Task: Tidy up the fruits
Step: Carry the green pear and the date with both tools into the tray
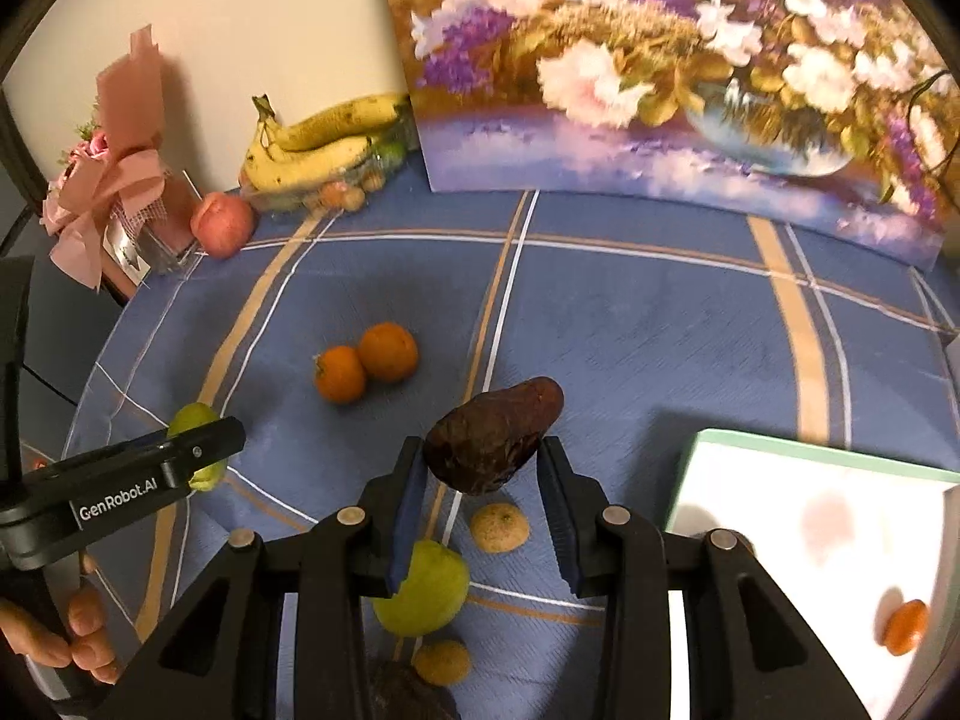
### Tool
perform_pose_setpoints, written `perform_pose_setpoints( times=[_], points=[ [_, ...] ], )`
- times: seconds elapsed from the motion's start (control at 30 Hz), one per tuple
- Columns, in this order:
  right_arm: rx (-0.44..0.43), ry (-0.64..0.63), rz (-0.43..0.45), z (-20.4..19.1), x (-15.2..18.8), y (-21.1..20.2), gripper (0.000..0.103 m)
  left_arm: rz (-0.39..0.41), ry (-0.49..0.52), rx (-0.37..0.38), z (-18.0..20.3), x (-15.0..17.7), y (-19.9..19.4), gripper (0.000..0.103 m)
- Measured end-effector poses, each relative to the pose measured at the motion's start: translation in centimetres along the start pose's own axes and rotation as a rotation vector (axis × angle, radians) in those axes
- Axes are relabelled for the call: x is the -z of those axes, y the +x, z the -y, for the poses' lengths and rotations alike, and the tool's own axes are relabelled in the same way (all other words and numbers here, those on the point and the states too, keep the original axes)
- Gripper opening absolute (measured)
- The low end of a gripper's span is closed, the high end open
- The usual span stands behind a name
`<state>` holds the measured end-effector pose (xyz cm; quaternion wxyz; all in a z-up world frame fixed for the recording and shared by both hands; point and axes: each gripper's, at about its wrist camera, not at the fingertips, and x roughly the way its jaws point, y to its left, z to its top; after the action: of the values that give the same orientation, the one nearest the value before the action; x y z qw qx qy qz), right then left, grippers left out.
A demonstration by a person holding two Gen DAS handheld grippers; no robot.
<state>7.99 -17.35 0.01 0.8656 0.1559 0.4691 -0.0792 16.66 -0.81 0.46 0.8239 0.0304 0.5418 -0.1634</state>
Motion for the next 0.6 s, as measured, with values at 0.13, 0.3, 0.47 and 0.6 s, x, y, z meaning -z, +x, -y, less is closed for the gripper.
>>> perform_pose_setpoints(
  times=[0.13, 0.3, 0.47, 0.6],
  points=[
    [0.007, 0.012, 0.007, 0.4, -0.1, -1.7, 0.039, 0.020, 0.019, 0.005, 1.2, 0.3, -1.0, 0.045],
    [0.021, 0.035, 0.010, 1.2, 0.4, -3.3, 0.039, 0.030, 0.038, 0.018, 2.6, 1.2, -2.0, 0.045],
    [0.032, 0.061, 0.023, 2.3, 1.3, -5.2, 0.039, 0.055, 0.069, 0.015, 4.0, 2.1, -3.3, 0.045],
    [0.037, 0.079, 0.030, 3.0, 2.3, -6.5, 0.039, 0.074, 0.085, 0.017, 4.7, 2.6, -4.3, 0.045]
  ],
)
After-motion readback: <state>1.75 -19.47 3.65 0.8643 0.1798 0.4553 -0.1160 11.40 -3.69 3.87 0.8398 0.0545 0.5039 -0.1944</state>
